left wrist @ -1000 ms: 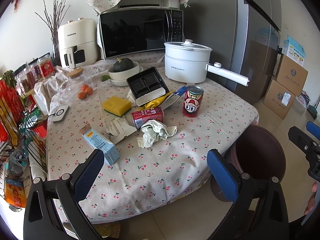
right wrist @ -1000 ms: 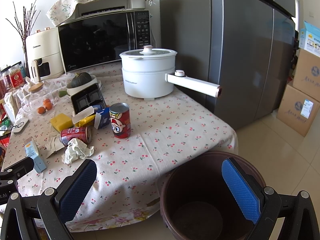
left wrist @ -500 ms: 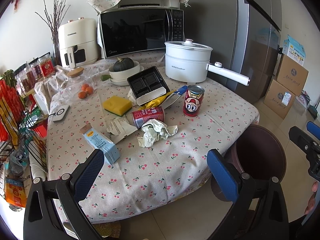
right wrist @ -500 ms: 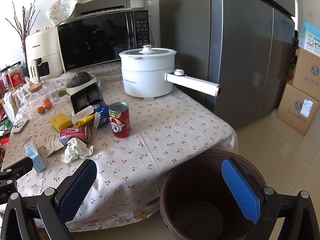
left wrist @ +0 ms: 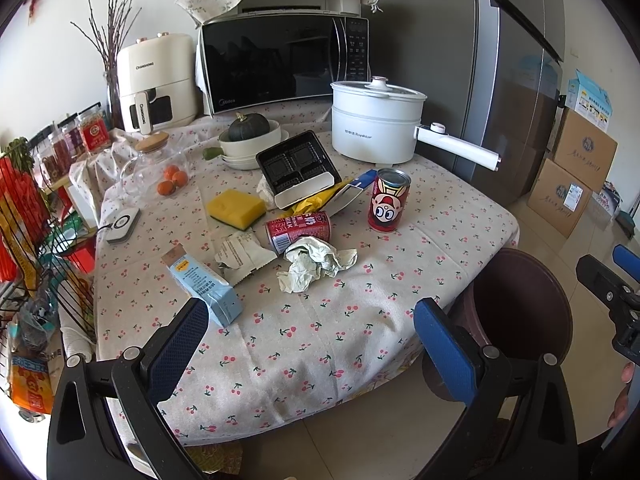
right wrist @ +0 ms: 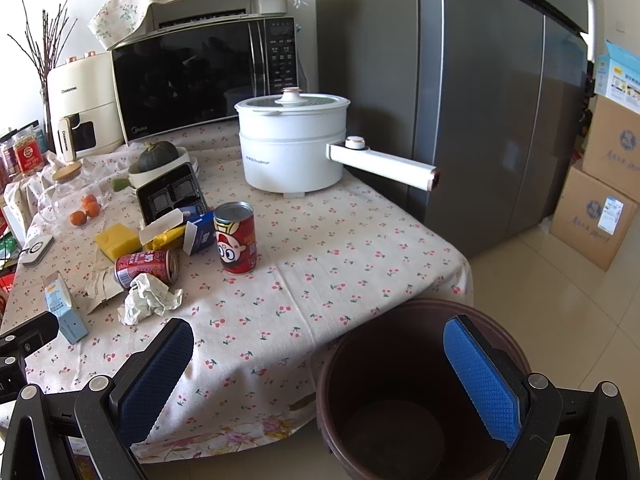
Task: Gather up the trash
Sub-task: 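Grasp the blue-and-white milk carton with the left gripper while the right gripper grasps the crumpled paper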
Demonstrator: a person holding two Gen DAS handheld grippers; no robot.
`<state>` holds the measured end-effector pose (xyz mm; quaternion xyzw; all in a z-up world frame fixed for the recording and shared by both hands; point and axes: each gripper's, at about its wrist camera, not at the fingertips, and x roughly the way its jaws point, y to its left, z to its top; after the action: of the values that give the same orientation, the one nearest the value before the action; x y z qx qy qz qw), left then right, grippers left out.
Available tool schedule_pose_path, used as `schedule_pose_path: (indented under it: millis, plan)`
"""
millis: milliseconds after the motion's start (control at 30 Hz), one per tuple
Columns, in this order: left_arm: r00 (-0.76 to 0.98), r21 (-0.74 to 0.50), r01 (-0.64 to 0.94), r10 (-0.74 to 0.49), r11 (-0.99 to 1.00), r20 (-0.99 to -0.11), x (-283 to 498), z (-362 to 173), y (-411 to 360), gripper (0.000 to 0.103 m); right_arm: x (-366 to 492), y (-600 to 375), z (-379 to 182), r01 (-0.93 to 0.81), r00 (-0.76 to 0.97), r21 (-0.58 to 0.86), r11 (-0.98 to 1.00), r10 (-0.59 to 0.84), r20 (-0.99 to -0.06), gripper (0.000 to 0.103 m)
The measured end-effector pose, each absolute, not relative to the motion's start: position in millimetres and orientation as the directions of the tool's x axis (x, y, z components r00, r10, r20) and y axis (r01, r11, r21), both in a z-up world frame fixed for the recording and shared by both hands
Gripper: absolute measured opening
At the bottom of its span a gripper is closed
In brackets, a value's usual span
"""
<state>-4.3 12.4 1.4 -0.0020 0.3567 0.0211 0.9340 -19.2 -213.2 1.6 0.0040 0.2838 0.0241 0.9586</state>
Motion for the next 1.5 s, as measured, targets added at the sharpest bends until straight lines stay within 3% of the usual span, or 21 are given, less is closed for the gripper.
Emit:
schedule_pose_path:
  millis: [333,433,767,967,1067,1233,1500]
  plan:
    - [0.673,-0.093,0.003,-0.071,0.996,-0.736,18.6,15.9,51.3,0.103,0.6,-207.2,8.8,-0.115,0.767,0.090,0.989,0.145,-0.625,0.103]
    - [0.623,-0.080,-0.023,-0.048,0.997,-0.781,38.7,15.1,67.4,0.103,13.9,-203.0,12.6,-0.149,0.727,0.144,0.978,0.207,-0.655,0.103]
    - [0.441,-0.147,-0.203,-0.044,0.968,-0.897,106.6,-51.6,146.2,0.101,76.5,-159.5,2.0,-0.273,0.594,0.138,0.952,0.280,-0.754,0.103]
    - [0.379,-0.201,-0.329,-0.065,0.923,-0.923,137.7,-95.2,169.7,0.089,115.7,-146.7,-50.4,-0.263,0.459,0.208,0.942,0.312,-0.832,0.103]
    - [0.375,-0.220,-0.349,-0.079,0.911,-0.924,147.9,-103.1,171.4,0.083,130.4,-140.2,-55.5,-0.255,0.467,0.165,0.953,0.271,-0.842,0.103]
    - [0.388,-0.257,-0.327,-0.118,0.909,-0.914,157.0,-108.3,173.1,0.060,150.0,-122.5,-66.8,-0.256,0.442,0.163,0.953,0.265,-0.857,0.103]
    - [0.394,-0.237,-0.245,-0.127,0.940,-0.910,145.7,-103.1,180.0,0.051,167.1,-72.8,-86.7,-0.293,0.378,0.186,0.938,0.293,-0.878,0.103]
